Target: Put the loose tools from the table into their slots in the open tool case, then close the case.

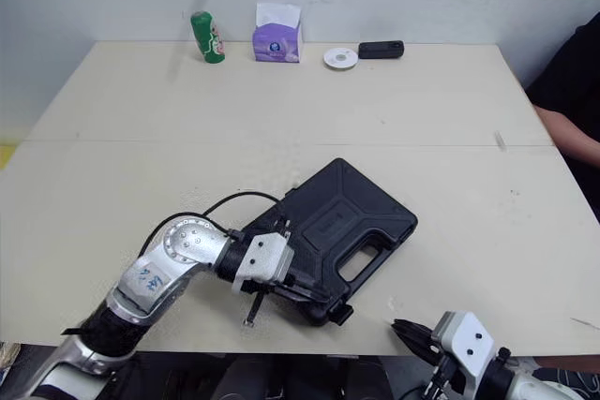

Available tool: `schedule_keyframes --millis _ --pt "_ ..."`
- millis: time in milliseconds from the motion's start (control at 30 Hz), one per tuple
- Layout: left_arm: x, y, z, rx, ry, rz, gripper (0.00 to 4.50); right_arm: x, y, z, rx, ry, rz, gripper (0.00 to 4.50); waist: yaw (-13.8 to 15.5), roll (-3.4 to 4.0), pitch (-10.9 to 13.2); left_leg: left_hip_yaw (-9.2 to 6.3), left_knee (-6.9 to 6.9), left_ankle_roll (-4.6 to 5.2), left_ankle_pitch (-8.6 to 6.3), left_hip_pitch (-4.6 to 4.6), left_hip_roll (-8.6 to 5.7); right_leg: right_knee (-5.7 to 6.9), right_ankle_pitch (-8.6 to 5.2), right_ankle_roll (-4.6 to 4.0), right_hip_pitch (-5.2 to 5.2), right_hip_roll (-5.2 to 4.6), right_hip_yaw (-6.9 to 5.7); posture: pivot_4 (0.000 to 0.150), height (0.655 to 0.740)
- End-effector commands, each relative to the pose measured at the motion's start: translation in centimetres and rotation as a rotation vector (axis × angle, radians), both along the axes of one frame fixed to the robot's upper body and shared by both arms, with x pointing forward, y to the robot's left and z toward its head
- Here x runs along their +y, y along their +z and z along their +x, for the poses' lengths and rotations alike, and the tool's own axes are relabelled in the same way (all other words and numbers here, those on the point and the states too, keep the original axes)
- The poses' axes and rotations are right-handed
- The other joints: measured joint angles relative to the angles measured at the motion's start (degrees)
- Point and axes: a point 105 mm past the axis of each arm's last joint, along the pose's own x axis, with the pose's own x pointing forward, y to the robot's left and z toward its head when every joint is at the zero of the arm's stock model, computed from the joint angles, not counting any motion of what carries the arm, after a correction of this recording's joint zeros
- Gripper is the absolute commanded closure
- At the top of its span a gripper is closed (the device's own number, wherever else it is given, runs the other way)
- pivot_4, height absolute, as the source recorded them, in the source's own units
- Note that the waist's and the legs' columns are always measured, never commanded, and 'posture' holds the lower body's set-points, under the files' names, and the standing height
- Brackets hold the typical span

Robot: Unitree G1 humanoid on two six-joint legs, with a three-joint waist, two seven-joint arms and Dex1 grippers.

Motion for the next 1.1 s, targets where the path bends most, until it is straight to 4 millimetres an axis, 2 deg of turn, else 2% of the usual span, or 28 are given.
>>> schedule_keyframes --millis 33,167,267,467,633,667,700,900,1100 --pt "1.2 -3.6 0.6 0.058 0.108 0.143 4.50 0.9 0.6 -0.4 -0.018 0.028 0.009 4.42 0.1 0.08 -0.1 0.01 0.00 0.03 -0.02 0.05 0.00 -0.01 0.00 0.00 0.05 -0.02 0.01 0.150 0.7400" --pt "2.0 -5.8 0.4 0.051 0.129 0.243 4.50 1.5 0.5 -0.8 0.008 0.043 0.023 4.42 0.2 0.02 -0.4 -0.03 -0.03 0.30 -0.18 0.24 -0.01 -0.02 -0.01 -0.02 0.22 -0.07 0.02 0.150 0.7400" --pt "1.7 -6.2 -0.3 0.069 0.116 0.251 4.50 1.9 0.2 -1.0 0.020 0.060 0.022 4.42 0.1 0.23 -0.7 -0.05 -0.19 0.18 -0.45 0.94 0.04 -0.27 -0.06 -0.11 0.92 -0.09 0.03 0.150 0.7400" --pt "1.4 -7.1 -0.3 0.077 0.151 0.289 4.50 2.8 -0.6 -0.8 0.045 0.092 0.014 4.42 0.1 0.44 -1.2 -0.16 -0.19 0.03 -0.61 0.90 0.04 -0.51 -0.13 -0.23 0.97 -0.12 0.06 0.150 0.7400" --pt "1.3 -7.1 -0.1 0.085 0.183 0.283 4.50 3.5 -1.1 -0.3 0.042 0.114 0.008 4.42 0.2 0.39 -1.5 -0.26 -0.18 0.04 -0.61 0.90 0.02 -0.60 -0.21 -0.38 1.04 -0.12 0.07 0.150 0.7400" --pt "1.3 -7.2 0.0 0.087 0.186 0.290 4.50 3.7 -1.2 -0.2 0.040 0.118 0.009 4.42 0.2 0.37 -1.5 -0.27 -0.18 0.04 -0.61 0.90 0.02 -0.61 -0.48 -0.88 1.05 -0.12 0.07 0.150 0.7400" --pt "1.4 -7.2 0.0 0.090 0.189 0.296 4.50 3.9 -1.2 0.0 0.036 0.120 0.012 4.42 0.1 0.32 -1.5 -0.27 -0.18 0.05 -0.61 0.90 0.01 -0.61 -0.55 -1.01 1.07 -0.12 0.07 0.150 0.7400" --pt "1.8 -7.3 0.4 0.097 0.213 0.310 4.50 4.8 -0.8 1.2 -0.008 0.123 0.040 4.42 0.1 0.15 -1.7 -0.28 -0.18 0.05 -0.61 0.92 0.00 -0.61 -0.54 -0.99 1.11 -0.12 0.05 0.150 0.7400" --pt "1.6 -7.2 1.1 0.073 0.247 0.290 4.50 5.7 0.2 1.1 -0.025 0.159 0.076 4.42 0.2 0.15 -1.7 -0.29 -0.18 0.05 -0.60 0.92 0.00 -0.62 -0.54 -0.99 1.11 -0.12 0.05 0.150 0.7400"
